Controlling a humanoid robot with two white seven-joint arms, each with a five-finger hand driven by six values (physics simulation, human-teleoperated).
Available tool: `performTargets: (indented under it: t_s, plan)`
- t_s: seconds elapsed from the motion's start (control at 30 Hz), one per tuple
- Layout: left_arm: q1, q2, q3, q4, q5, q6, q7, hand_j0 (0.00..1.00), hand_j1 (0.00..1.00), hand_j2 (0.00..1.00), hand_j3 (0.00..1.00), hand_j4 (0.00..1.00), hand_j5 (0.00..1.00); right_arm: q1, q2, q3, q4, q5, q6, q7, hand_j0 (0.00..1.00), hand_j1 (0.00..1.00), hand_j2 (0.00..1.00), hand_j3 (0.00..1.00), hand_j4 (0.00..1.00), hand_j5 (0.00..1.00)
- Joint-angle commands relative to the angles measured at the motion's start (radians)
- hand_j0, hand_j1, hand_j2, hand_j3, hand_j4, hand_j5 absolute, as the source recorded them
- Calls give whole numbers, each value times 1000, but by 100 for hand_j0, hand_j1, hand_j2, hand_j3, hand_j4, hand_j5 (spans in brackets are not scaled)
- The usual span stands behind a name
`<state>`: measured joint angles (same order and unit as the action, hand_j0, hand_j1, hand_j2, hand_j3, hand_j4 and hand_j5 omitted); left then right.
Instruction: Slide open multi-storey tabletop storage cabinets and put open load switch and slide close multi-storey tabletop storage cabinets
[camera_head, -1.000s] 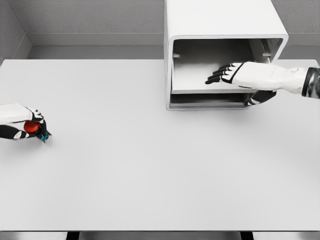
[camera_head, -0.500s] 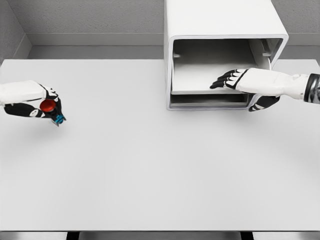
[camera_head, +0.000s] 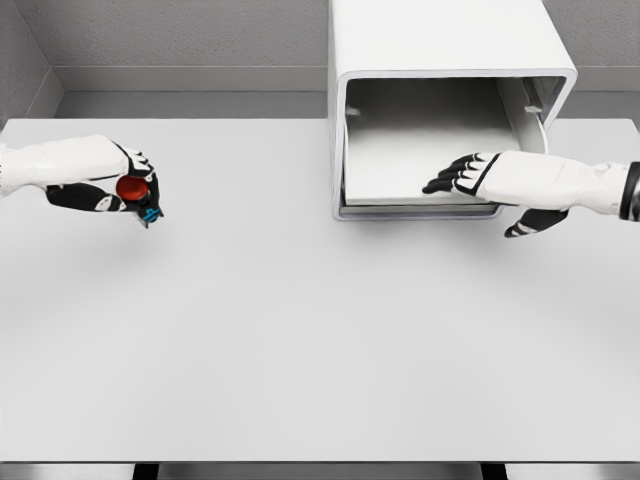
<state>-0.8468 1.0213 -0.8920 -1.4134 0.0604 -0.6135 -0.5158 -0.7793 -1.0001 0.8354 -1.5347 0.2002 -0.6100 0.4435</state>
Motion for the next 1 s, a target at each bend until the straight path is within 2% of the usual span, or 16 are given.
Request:
performTargets:
  t_s: [0.0, 0.3, 0.6, 0.67, 0.97]
  plan:
    - [-1, -23, 1, -7, -5, 3, 0, 43, 43, 43, 43, 43, 43, 0, -18, 1, -27, -8, -1, 0, 100, 100, 100, 100, 100, 100]
    - [-54, -72, 1, -91, -50, 3, 0, 43, 43, 43, 43, 43, 43, 12, -48, 2, -70, -12, -1, -3, 100, 100, 100, 100, 100, 100]
    - [-72, -82, -1, -150, -51, 3, 0, 43, 43, 43, 43, 43, 43, 18, -84, 2, -113, -16, -1, -11, 100, 100, 100, 100, 100, 100]
    - [-74, -86, -1, -163, -53, 3, 0, 43, 43, 43, 43, 43, 43, 23, -106, 2, -117, -16, -1, -45, 100, 100, 100, 100, 100, 100]
    - [-107, -132, -2, -209, -79, 3, 2, 43, 43, 43, 43, 43, 43, 43, -130, -16, -139, -45, -1, -83, 100, 100, 100, 100, 100, 100]
